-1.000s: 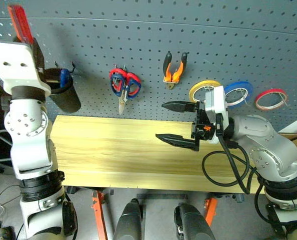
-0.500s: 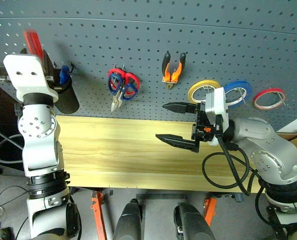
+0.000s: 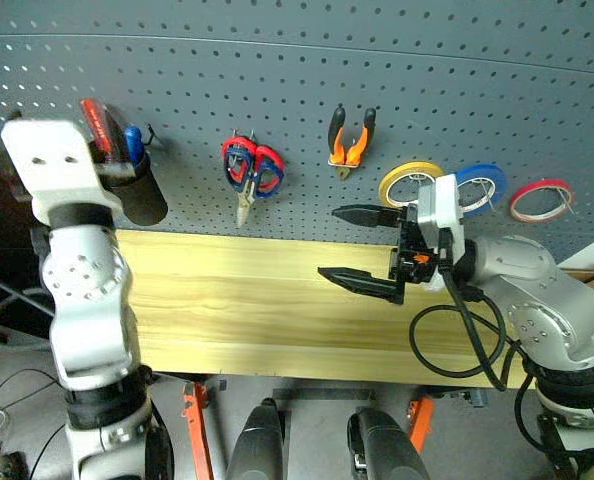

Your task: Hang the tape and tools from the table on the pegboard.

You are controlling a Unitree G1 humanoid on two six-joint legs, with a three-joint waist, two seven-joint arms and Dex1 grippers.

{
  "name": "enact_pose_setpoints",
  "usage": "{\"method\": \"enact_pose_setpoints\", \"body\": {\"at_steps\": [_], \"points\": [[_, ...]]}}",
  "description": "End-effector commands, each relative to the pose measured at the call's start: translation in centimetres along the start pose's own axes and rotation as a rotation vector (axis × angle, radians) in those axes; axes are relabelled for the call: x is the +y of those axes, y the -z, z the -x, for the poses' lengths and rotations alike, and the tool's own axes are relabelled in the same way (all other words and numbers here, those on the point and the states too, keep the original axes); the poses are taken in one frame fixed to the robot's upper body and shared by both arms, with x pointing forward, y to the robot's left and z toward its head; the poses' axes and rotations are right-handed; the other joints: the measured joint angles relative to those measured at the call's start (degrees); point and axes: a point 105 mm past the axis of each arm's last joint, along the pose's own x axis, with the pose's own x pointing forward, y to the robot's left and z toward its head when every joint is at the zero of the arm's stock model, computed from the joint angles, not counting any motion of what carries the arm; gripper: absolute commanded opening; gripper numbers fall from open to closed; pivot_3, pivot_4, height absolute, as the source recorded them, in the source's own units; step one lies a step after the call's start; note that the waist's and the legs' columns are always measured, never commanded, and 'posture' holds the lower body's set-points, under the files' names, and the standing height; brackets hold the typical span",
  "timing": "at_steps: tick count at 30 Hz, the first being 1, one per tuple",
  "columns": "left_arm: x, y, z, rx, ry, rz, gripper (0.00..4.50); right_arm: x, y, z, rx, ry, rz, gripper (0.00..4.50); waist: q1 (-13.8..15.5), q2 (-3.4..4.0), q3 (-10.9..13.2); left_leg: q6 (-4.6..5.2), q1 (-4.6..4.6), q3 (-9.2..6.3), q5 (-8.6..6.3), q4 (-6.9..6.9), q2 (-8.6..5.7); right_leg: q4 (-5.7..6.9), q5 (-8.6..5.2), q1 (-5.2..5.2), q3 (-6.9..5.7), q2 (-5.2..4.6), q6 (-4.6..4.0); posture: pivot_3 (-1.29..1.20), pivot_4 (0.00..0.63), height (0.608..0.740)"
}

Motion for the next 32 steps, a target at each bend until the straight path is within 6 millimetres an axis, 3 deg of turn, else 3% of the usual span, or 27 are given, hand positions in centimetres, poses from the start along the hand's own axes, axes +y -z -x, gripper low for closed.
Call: {"method": "enact_pose_setpoints", "body": {"at_steps": [1,6,9,13,19,23,32], "points": [[-0.6,-1.8,1.8,-0.049,0.041,-0.021,4.49,0.6,-1.0,0.6,-0.024,-0.005,0.035,4.50,0.0,0.00,0.0,0.00,0.00,-0.01,0.00,0.00,0.02,0.04,0.00,-0.02,0.00,0.02,0.00,0.08,0.199,0.740],[-2.0,0.6,4.1,0.064,0.150,-0.005,4.49,1.4,-0.1,1.2,0.004,-0.002,0.005,4.50,0.1,0.12,-0.7,0.03,0.01,-0.03,0.02,0.01,0.07,0.06,0.06,0.00,0.00,0.08,-0.11,0.08,0.193,0.740],[-3.2,3.0,5.5,0.156,0.224,-0.028,4.49,1.7,1.2,1.6,0.040,0.025,-0.011,4.50,0.2,0.16,-1.0,0.14,0.08,-0.03,-0.03,0.01,0.03,0.04,0.06,0.10,0.01,0.06,-0.11,0.07,0.186,0.740],[-5.0,7.9,7.7,0.370,0.326,0.108,4.49,1.8,4.2,2.2,0.076,0.134,-0.082,4.50,0.2,0.24,-1.9,0.21,0.14,-0.06,0.01,-0.01,0.03,0.02,0.15,0.17,0.00,0.06,-0.18,0.05,0.170,0.740],[-7.0,9.9,8.4,0.429,0.414,0.145,4.49,0.7,9.1,4.3,0.106,0.427,-0.189,4.50,0.1,0.36,-3.2,0.20,0.31,-0.08,0.14,-0.02,0.03,0.03,0.31,0.30,0.00,0.11,-0.19,0.02,0.142,0.740],[-8.3,11.8,9.2,0.495,0.475,0.234,4.49,0.3,11.9,6.0,0.153,0.588,-0.167,4.50,-0.2,0.61,-4.4,0.24,0.69,0.13,0.17,-0.09,0.00,-0.03,0.38,0.57,0.20,0.11,-0.12,-0.02,0.124,0.740],[-8.8,15.4,10.8,0.570,0.524,0.233,4.49,0.8,16.8,10.5,0.251,0.853,-0.154,4.50,-1.6,0.85,-6.5,0.33,1.27,0.35,0.22,-0.11,0.04,-0.12,0.42,1.11,0.45,0.17,-0.05,-0.05,0.081,0.740]]}}
